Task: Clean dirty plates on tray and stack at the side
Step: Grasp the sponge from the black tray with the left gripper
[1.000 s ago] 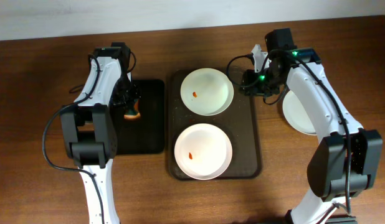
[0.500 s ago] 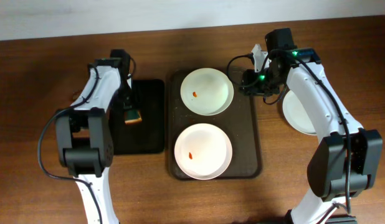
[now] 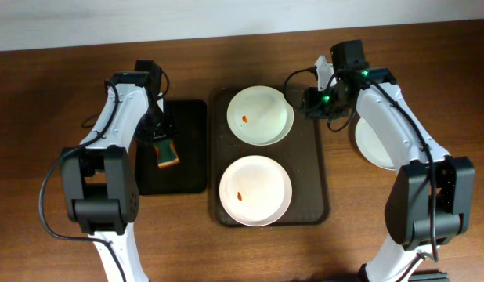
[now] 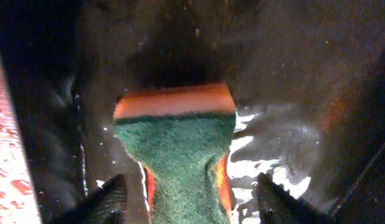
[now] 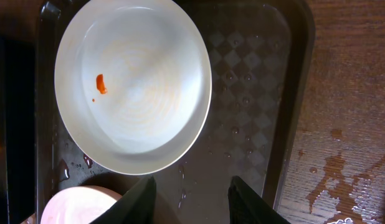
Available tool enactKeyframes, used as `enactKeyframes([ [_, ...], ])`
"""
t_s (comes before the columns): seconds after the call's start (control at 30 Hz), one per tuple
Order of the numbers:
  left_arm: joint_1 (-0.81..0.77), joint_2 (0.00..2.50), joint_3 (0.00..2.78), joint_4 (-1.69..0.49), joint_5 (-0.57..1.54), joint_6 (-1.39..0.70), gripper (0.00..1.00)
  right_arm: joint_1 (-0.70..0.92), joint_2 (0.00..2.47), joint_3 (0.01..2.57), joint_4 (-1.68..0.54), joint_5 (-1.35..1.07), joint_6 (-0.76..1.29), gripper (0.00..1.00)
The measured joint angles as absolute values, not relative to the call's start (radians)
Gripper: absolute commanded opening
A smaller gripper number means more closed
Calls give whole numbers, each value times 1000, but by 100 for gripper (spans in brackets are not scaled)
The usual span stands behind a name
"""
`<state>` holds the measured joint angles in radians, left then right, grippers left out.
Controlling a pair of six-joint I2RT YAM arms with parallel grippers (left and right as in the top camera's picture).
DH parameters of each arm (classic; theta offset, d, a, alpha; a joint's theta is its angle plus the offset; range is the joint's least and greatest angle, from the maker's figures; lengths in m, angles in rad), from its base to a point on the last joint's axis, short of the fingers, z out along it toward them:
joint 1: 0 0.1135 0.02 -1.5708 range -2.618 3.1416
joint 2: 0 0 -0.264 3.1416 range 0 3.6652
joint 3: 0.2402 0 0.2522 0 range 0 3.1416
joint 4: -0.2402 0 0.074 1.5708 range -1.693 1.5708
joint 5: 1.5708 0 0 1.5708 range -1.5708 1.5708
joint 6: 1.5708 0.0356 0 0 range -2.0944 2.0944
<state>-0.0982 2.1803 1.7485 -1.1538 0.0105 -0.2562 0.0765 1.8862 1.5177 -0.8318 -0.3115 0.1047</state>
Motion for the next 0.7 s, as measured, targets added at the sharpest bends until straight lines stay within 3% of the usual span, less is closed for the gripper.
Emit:
enactKeyframes([
  [0.07,-98,2181,1743,-1132,-1,-255,45,76,1886,1518,-831,-311,105,40],
  [0.1,-99,2181,1726,-1118,-7,-255,38,76,1886,1518,-832,-311,104,40],
  [0.17,-103,2184,1674,-1065,-9,-255,0,76,1886,1518,-831,-311,104,40],
  [0.37,-109,2187,1651,-1081,28,-258,0,76,1886,1516,-807,-311,83,40],
  [0.5,-112,2200,1842,-1200,91,-254,0,76,1934,1516,-749,-311,13,39],
  [0.63,-112,2200,1983,-1185,247,-218,0,98,2060,1516,-715,-306,-6,39],
  [0.67,-117,2200,1988,-1173,270,-212,0,115,2099,1516,-697,-300,-5,36],
  [0.7,-123,2200,1988,-1162,279,-208,0,128,2125,1512,-678,-295,-2,27],
])
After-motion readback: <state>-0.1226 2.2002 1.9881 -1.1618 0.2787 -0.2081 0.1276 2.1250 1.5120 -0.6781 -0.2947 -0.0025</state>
